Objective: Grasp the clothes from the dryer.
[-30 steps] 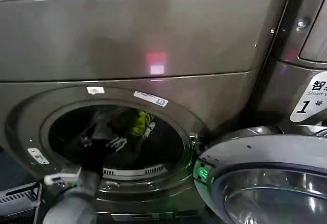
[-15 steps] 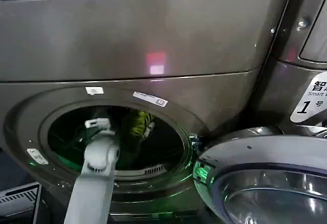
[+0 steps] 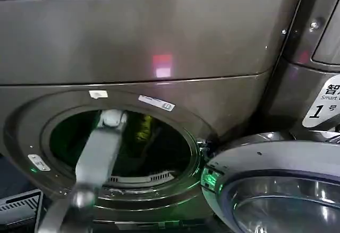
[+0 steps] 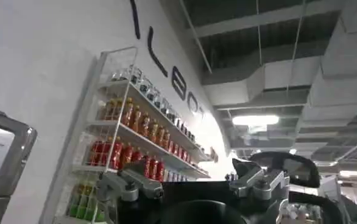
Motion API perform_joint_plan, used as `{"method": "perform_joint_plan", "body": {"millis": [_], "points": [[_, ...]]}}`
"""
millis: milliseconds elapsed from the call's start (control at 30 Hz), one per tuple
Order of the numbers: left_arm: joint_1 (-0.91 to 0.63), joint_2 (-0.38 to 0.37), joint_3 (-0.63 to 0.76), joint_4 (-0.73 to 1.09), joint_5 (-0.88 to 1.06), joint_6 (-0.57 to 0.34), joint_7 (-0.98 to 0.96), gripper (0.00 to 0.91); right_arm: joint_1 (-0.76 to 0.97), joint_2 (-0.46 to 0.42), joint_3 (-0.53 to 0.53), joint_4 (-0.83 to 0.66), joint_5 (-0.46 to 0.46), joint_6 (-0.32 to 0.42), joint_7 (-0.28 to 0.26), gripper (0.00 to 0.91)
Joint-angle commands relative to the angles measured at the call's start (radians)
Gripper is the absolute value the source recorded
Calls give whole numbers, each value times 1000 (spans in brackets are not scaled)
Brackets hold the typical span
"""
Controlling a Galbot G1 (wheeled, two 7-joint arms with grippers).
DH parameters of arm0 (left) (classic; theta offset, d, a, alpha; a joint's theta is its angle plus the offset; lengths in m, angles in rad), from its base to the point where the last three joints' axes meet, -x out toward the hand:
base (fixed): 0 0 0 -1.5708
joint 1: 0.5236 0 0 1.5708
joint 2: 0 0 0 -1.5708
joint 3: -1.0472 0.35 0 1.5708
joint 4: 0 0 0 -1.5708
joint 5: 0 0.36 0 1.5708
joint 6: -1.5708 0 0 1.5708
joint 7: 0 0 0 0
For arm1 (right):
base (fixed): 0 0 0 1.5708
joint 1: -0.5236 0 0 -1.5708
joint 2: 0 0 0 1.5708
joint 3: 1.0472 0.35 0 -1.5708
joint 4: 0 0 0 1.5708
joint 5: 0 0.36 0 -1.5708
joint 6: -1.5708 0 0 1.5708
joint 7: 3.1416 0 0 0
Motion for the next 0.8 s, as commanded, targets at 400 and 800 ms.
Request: {"method": "perform_joint_plan", "body": {"millis": [400, 800], "points": [[-243, -80, 453, 336, 545, -145, 335, 907, 15, 2, -24, -10, -8, 6, -4, 907], [-187, -99, 431, 353, 488, -101, 301, 907, 30, 7, -38, -7, -29, 10, -10, 907]]}}
